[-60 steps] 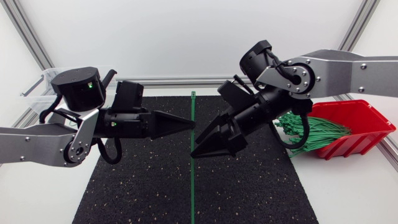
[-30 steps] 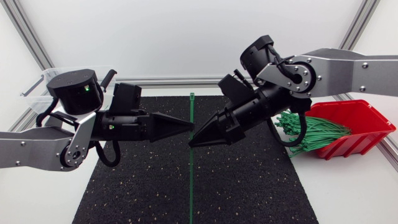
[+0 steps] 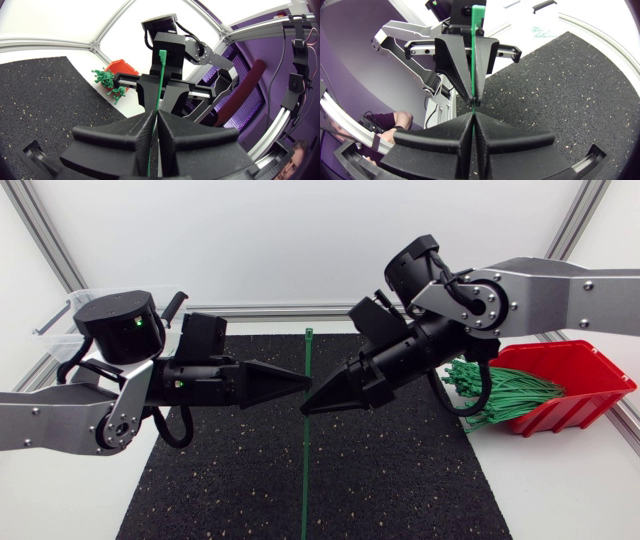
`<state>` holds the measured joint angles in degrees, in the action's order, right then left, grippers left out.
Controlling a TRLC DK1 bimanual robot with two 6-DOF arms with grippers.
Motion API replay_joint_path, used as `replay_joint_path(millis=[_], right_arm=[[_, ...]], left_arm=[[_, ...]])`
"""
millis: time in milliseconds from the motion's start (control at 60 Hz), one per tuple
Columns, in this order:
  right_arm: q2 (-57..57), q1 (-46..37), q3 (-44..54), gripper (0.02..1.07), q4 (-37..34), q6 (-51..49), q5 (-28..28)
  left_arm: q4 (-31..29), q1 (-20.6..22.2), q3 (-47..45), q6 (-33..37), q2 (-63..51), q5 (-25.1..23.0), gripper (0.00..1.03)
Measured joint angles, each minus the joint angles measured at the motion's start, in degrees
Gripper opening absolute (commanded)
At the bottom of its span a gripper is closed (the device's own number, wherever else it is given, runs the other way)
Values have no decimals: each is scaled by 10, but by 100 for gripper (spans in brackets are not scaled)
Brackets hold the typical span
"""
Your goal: Take a green cable tie from the red box, thread the tail through the head to close it, then place it in the transparent bin on the left.
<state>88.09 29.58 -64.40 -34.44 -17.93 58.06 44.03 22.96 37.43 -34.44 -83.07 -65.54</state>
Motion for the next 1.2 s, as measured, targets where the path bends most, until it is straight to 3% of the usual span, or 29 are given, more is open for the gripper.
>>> replay_joint_path(millis=[117,867,967,1200], right_arm=[[0,5,0,8,0,0,0],[0,11,7,8,0,0,-3],[0,11,7,8,0,0,-3],[0,11,7,8,0,0,-4]], left_arm=[[0,0,0,0,0,0,36],[0,-27,31,-15,0,0,35],[0,-27,33,-16,0,-1,29],[0,-27,36,-18,2,-2,29]])
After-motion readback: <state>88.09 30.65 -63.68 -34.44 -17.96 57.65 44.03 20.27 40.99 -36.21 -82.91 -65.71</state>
